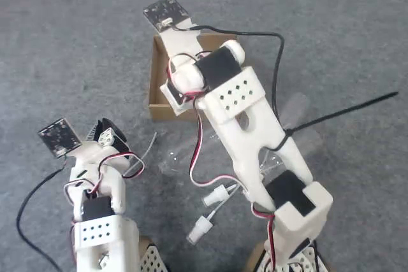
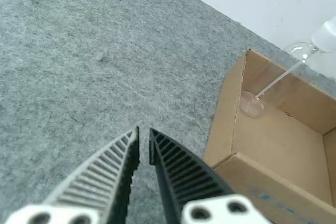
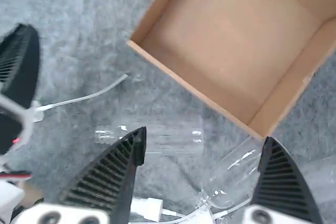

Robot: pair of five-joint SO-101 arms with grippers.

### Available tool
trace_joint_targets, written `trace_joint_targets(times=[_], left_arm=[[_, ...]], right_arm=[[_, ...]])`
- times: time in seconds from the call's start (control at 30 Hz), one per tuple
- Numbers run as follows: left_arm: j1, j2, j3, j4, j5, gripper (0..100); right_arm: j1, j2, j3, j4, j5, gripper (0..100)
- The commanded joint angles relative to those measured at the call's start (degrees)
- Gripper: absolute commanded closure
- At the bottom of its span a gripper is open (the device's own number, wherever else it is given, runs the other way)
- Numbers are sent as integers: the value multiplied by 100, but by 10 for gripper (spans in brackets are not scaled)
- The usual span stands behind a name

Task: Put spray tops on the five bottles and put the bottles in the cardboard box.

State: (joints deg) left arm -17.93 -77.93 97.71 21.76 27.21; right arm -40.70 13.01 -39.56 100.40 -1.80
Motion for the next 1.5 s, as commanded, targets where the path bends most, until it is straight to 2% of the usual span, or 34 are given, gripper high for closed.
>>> trace_joint_targets(times=[0.0, 0.17, 0.6, 0.77, 0.97, 1.2, 1.47], left_arm=[[18, -79, -75, 9, -44, 971], [18, -62, -75, 9, -44, 971], [-202, -88, -75, -18, -44, 970], [-413, -97, -84, -176, -44, 970], [-440, -97, -84, -220, -44, 970], [-818, -97, -84, -413, -44, 972], [-1363, -97, -92, -642, -26, 972]], right_arm=[[-171, -655, -123, 224, -9, 712], [-277, -1024, 624, 215, 686, 711], [-295, -1736, 2101, 154, 1644, 709], [-690, -1807, 2549, 92, 2092, 709], [-1218, -1807, 3376, -549, 2470, 709], [-1367, -1807, 4484, -1666, 4062, 709], [-1393, -1745, 5196, -2695, 4818, 709]])
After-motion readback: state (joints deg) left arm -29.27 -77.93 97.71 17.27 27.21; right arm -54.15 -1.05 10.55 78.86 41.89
